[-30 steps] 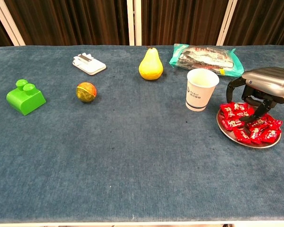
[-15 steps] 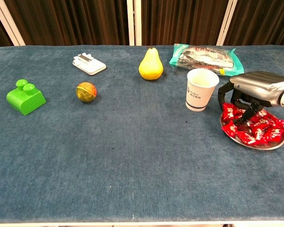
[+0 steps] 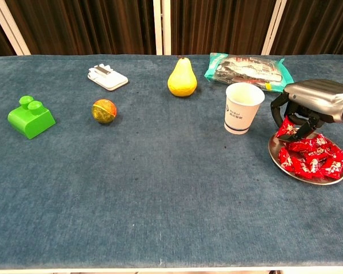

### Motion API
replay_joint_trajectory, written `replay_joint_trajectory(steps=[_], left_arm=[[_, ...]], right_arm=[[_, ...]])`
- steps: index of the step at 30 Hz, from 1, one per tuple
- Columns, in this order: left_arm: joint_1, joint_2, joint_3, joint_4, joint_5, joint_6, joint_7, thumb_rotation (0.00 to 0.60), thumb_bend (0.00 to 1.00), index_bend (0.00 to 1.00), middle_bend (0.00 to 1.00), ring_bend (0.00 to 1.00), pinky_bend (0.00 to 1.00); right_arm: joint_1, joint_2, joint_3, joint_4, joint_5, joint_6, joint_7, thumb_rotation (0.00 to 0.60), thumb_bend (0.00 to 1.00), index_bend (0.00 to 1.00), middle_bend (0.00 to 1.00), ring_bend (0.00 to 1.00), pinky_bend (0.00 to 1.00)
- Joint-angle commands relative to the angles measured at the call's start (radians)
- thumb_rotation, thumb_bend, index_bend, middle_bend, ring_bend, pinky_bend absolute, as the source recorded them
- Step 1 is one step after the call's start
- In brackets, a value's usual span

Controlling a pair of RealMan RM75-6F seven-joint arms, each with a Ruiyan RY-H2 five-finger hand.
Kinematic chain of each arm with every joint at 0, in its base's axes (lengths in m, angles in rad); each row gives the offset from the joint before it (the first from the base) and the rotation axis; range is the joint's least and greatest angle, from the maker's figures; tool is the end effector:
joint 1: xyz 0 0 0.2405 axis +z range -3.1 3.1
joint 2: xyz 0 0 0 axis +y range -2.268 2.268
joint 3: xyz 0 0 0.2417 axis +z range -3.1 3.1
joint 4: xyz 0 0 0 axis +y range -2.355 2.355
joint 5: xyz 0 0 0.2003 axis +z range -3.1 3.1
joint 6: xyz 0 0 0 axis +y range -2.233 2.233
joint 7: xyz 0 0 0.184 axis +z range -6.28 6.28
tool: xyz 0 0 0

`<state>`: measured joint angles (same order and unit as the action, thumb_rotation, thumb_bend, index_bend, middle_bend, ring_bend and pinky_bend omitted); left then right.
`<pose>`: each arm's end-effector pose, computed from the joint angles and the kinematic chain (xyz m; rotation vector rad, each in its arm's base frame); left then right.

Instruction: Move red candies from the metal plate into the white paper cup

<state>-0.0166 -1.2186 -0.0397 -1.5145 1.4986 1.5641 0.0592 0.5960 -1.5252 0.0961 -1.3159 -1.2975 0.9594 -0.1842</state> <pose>-0.3133 0.1966 0.1512 -1.3217 -0.8520 -0.8494 -0.2099 -0.3500 -0.0134 1.8616 -0.9340 0.8045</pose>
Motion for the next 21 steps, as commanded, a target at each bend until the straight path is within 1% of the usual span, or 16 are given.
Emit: replay_joint_trajectory(steps=[1, 3, 6, 9, 11, 13, 16, 21], left_arm=[[-0.001, 0.001, -0.001, -0.001, 0.000, -0.001, 0.001, 0.600, 0.00, 0.00, 0.00, 0.00, 0.00], [-0.001, 0.003, -0.001, -0.002, -0.001, -0.001, 0.002, 0.600, 0.00, 0.00, 0.00, 0.00, 0.00], [-0.004, 0.008, -0.003, -0.006, -0.001, -0.004, 0.006, 0.600, 0.00, 0.00, 0.00, 0.00, 0.00], [-0.006, 0.011, -0.005, -0.013, -0.001, -0.005, 0.012, 0.600, 0.00, 0.00, 0.00, 0.00, 0.00], [-0.007, 0.013, -0.005, -0.018, 0.000, -0.006, 0.017, 0.600, 0.00, 0.00, 0.00, 0.00, 0.00], [-0.007, 0.014, -0.005, -0.023, -0.001, -0.007, 0.022, 0.600, 0.00, 0.00, 0.00, 0.00, 0.00], [-0.006, 0.016, -0.005, -0.029, -0.005, -0.007, 0.028, 0.600, 0.00, 0.00, 0.00, 0.00, 0.00], [-0.005, 0.017, -0.003, -0.032, -0.009, -0.010, 0.033, 0.600, 0.00, 0.00, 0.00, 0.00, 0.00]], right_arm=[[-0.002, 0.018, 0.009, -0.021, -0.007, 0.014, 0.012, 0.600, 0.55, 0.69, 0.94, 1.00, 1.00], [-0.002, 0.042, 0.019, -0.052, -0.016, 0.026, 0.033, 0.600, 0.55, 0.69, 0.94, 1.00, 1.00], [0.007, 0.096, 0.053, -0.127, -0.025, 0.034, 0.086, 0.600, 0.55, 0.69, 0.94, 1.00, 1.00], [0.034, 0.138, 0.096, -0.190, -0.015, 0.013, 0.130, 0.600, 0.55, 0.69, 0.94, 1.00, 1.00], [0.054, 0.150, 0.117, -0.211, -0.001, -0.007, 0.134, 0.600, 0.55, 0.69, 0.94, 1.00, 1.00], [0.084, 0.148, 0.140, -0.215, 0.021, -0.036, 0.128, 0.600, 0.55, 0.68, 0.94, 1.00, 1.00], [0.123, 0.126, 0.156, -0.195, 0.055, -0.073, 0.098, 0.600, 0.55, 0.68, 0.94, 1.00, 1.00], [0.158, 0.094, 0.156, -0.166, 0.099, -0.107, 0.063, 0.600, 0.55, 0.64, 0.94, 1.00, 1.00]])
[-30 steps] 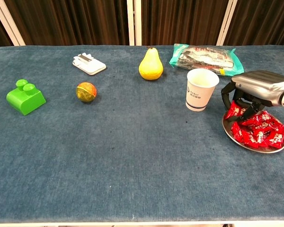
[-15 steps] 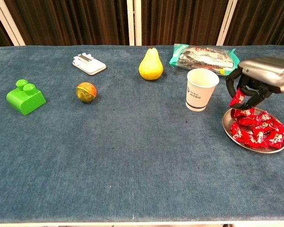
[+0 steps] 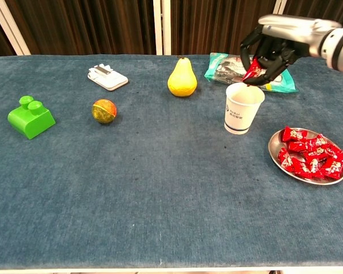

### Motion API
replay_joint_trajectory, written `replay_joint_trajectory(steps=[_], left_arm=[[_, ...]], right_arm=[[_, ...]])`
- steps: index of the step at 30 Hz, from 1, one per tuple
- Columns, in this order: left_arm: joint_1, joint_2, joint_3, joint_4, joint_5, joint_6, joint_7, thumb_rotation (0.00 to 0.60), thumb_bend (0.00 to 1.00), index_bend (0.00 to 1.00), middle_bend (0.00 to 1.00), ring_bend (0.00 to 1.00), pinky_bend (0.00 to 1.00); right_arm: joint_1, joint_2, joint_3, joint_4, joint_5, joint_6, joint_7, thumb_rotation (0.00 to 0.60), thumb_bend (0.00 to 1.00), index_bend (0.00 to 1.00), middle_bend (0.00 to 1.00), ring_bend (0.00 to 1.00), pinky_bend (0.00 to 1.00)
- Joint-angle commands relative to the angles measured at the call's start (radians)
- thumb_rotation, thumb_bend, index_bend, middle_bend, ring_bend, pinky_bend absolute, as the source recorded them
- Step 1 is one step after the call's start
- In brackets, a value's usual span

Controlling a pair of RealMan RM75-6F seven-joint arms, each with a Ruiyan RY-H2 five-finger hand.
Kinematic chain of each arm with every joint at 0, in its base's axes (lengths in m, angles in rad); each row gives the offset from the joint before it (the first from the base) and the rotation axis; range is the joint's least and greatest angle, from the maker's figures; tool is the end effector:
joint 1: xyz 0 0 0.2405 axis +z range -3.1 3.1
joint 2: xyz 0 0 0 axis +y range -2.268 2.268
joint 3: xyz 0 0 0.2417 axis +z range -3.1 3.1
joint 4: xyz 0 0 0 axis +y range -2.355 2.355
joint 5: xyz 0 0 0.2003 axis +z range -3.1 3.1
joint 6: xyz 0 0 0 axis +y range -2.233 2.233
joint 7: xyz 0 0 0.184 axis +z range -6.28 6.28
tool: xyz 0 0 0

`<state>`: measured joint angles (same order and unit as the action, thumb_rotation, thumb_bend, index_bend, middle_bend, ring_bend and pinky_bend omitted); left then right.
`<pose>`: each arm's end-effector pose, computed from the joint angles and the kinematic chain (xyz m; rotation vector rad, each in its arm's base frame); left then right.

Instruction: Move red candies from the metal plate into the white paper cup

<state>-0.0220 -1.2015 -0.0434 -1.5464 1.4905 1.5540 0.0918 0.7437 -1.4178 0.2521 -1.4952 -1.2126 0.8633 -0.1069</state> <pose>-0.3098 0.1989 0.1532 -1.3284 -0.8445 -0.8316 -0.1204 -0.3899 0.0190 1.8593 -1.0221 1.0499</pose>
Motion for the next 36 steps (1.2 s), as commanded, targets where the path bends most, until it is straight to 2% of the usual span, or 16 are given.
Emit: replay_joint_trajectory(steps=[1, 11, 21, 23, 29, 33, 36], left_arm=[[0.001, 0.000, 0.000, 0.001, -0.002, -0.001, 0.000, 0.600, 0.00, 0.00, 0.00, 0.00, 0.00], [0.003, -0.003, 0.001, 0.007, -0.002, 0.001, -0.004, 0.600, 0.00, 0.00, 0.00, 0.00, 0.00], [-0.005, -0.003, -0.003, 0.005, 0.002, -0.003, -0.001, 0.600, 0.00, 0.00, 0.00, 0.00, 0.00], [-0.007, -0.002, -0.004, 0.002, 0.005, -0.002, -0.001, 0.600, 0.00, 0.00, 0.00, 0.00, 0.00], [-0.009, -0.001, -0.005, 0.000, 0.007, -0.002, 0.001, 0.600, 0.00, 0.00, 0.00, 0.00, 0.00], [-0.010, -0.002, -0.004, -0.002, 0.012, 0.002, 0.003, 0.600, 0.00, 0.00, 0.00, 0.00, 0.00], [-0.010, -0.001, -0.003, -0.005, 0.014, 0.003, 0.004, 0.600, 0.00, 0.00, 0.00, 0.00, 0.00]], right_arm=[[0.014, -0.019, -0.002, 0.021, 0.021, -0.014, -0.018, 0.600, 0.55, 0.62, 0.94, 1.00, 1.00], [0.017, -0.030, -0.021, 0.041, 0.038, -0.012, -0.010, 0.600, 0.52, 0.49, 0.94, 1.00, 1.00], [-0.018, 0.025, -0.041, -0.004, 0.003, 0.032, 0.027, 0.600, 0.48, 0.47, 0.94, 1.00, 1.00], [-0.037, 0.057, -0.061, -0.035, -0.031, 0.045, 0.049, 0.600, 0.48, 0.47, 0.94, 1.00, 1.00], [-0.117, 0.161, -0.168, -0.114, -0.128, 0.083, 0.058, 0.600, 0.43, 0.49, 0.94, 1.00, 1.00], [-0.148, 0.174, -0.232, -0.123, -0.167, 0.078, 0.046, 0.600, 0.42, 0.49, 0.94, 1.00, 1.00], [-0.151, 0.156, -0.252, -0.106, -0.172, 0.059, 0.023, 0.600, 0.41, 0.50, 0.94, 1.00, 1.00]])
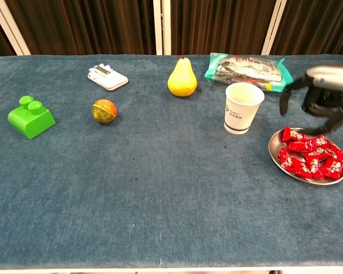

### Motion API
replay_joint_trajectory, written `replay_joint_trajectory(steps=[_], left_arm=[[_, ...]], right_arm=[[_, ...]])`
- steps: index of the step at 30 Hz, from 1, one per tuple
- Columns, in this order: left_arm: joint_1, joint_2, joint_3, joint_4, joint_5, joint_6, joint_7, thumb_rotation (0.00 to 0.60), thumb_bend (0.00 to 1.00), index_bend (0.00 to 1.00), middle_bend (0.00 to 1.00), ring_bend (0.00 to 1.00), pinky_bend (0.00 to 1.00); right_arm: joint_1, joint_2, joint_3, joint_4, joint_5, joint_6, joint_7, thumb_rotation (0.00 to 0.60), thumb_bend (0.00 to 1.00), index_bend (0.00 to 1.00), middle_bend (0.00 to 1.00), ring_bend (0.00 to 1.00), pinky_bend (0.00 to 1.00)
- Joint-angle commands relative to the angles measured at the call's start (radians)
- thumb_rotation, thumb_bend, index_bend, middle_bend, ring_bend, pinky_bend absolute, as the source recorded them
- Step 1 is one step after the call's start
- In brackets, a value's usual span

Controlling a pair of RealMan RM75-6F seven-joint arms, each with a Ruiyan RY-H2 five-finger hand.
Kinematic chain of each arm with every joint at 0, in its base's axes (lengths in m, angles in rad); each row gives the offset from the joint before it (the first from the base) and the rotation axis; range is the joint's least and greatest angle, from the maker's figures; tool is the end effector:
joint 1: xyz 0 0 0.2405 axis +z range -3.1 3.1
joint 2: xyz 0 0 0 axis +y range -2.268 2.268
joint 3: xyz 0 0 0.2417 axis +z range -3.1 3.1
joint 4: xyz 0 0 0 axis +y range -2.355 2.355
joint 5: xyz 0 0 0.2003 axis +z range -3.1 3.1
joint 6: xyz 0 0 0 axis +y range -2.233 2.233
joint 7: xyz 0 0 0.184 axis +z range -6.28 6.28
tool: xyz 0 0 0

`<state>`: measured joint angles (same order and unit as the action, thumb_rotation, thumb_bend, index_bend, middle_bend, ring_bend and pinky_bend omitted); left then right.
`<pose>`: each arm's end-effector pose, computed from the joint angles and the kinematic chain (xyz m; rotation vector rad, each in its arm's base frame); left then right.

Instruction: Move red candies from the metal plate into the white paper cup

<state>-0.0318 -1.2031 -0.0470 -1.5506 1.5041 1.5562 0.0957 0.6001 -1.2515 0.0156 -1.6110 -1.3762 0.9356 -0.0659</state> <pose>-0.3042 0.2027 0.1524 -1.3408 -0.8307 -0.8515 -0.1971 -0.3168 0.0289 1.9797 -1.0263 0.8208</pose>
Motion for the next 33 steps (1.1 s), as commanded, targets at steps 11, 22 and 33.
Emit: replay_joint_trajectory(steps=[11, 22, 33], left_arm=[[0.014, 0.008, 0.005, -0.007, -0.003, 0.015, 0.003, 0.600, 0.00, 0.00, 0.00, 0.00, 0.00], [0.021, 0.009, 0.007, 0.003, -0.006, 0.019, -0.003, 0.600, 0.00, 0.00, 0.00, 0.00, 0.00], [0.022, 0.004, 0.007, 0.010, -0.005, 0.019, -0.009, 0.600, 0.00, 0.00, 0.00, 0.00, 0.00]], right_arm=[[0.015, -0.076, -0.018, 0.063, 0.026, -0.076, -0.088, 0.600, 0.40, 0.50, 0.94, 1.00, 1.00], [0.034, -0.108, -0.013, 0.087, 0.071, -0.132, -0.106, 0.600, 0.41, 0.58, 0.94, 1.00, 1.00], [0.019, -0.054, 0.054, 0.025, 0.050, -0.032, -0.033, 0.600, 0.50, 0.71, 0.96, 1.00, 1.00]])
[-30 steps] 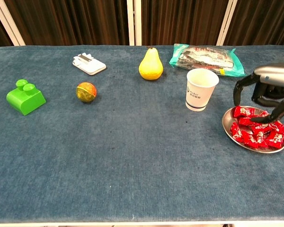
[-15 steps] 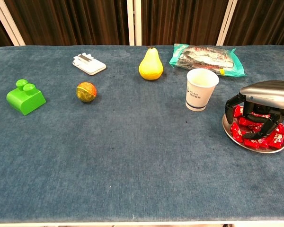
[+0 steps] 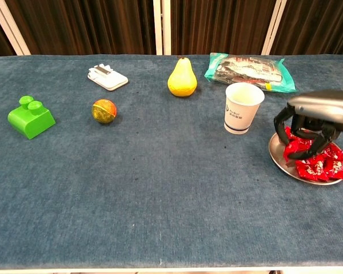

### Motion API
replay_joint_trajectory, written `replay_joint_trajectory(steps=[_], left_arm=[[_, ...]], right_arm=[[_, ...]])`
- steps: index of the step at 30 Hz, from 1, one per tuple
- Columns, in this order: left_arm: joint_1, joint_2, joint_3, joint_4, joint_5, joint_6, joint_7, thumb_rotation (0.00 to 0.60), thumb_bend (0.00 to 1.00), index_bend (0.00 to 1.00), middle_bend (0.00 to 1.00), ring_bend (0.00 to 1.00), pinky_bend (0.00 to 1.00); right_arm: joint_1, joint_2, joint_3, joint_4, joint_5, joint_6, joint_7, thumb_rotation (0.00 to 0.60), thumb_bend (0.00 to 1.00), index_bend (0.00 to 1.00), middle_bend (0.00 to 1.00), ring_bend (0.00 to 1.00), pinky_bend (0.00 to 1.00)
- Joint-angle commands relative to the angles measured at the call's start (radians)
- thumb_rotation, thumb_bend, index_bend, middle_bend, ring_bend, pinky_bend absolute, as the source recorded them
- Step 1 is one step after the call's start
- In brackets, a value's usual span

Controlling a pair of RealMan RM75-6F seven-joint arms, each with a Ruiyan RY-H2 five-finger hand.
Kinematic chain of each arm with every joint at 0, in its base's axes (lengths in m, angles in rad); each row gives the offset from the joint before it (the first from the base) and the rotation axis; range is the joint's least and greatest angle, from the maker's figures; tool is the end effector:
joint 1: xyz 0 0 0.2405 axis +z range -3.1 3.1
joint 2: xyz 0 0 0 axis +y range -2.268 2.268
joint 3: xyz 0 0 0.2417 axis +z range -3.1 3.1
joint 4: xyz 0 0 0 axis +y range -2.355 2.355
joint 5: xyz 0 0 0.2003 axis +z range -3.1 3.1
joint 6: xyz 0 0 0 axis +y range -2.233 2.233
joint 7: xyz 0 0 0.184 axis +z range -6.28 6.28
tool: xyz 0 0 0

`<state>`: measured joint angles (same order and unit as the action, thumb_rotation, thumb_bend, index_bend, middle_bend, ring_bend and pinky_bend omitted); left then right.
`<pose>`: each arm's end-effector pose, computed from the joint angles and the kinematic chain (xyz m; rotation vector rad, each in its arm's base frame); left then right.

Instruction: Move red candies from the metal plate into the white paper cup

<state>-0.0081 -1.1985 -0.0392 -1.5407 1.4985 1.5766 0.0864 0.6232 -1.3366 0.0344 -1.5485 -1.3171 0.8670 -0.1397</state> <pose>-0.3112 0.1937 0.1571 -1.3179 -0.8327 -0.8330 -0.1978 -0.3228 0.0013 2.0127 -1.0272 0.7542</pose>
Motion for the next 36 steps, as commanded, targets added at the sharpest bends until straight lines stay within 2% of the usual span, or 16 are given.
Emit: replay_joint_trajectory(steps=[1, 7, 13, 19, 25, 32, 36], left_arm=[[-0.003, -0.001, -0.001, 0.000, 0.002, -0.003, 0.001, 0.600, 0.00, 0.00, 0.00, 0.00, 0.00], [-0.009, 0.005, -0.005, -0.006, 0.007, -0.004, 0.007, 0.600, 0.00, 0.00, 0.00, 0.00, 0.00], [-0.008, 0.004, -0.005, -0.011, 0.002, -0.007, 0.012, 0.600, 0.00, 0.00, 0.00, 0.00, 0.00], [-0.005, 0.004, -0.002, -0.010, -0.003, -0.008, 0.014, 0.600, 0.00, 0.00, 0.00, 0.00, 0.00], [-0.007, 0.002, -0.003, -0.006, -0.002, -0.010, 0.012, 0.600, 0.00, 0.00, 0.00, 0.00, 0.00], [-0.012, 0.001, -0.006, -0.004, 0.001, -0.013, 0.011, 0.600, 0.00, 0.00, 0.00, 0.00, 0.00], [-0.014, -0.001, -0.007, 0.000, 0.005, -0.013, 0.007, 0.600, 0.00, 0.00, 0.00, 0.00, 0.00]], right_arm=[[-0.002, 0.040, 0.050, -0.048, -0.012, 0.049, 0.054, 0.600, 0.50, 0.71, 0.96, 1.00, 1.00], [0.053, 0.036, 0.154, -0.034, 0.048, 0.050, 0.069, 0.600, 0.50, 0.70, 0.96, 1.00, 1.00], [0.128, -0.023, 0.201, 0.027, 0.136, -0.015, 0.024, 0.600, 0.50, 0.67, 0.96, 1.00, 1.00], [0.161, -0.064, 0.196, 0.066, 0.184, -0.042, -0.020, 0.600, 0.50, 0.58, 0.96, 1.00, 1.00], [0.167, -0.072, 0.188, 0.069, 0.200, -0.044, -0.029, 0.600, 0.41, 0.44, 0.96, 1.00, 1.00], [0.127, -0.030, 0.173, 0.020, 0.152, 0.025, -0.003, 0.600, 0.39, 0.43, 0.96, 1.00, 1.00], [0.045, 0.025, 0.120, -0.038, 0.064, 0.127, 0.032, 0.600, 0.39, 0.47, 0.96, 1.00, 1.00]])
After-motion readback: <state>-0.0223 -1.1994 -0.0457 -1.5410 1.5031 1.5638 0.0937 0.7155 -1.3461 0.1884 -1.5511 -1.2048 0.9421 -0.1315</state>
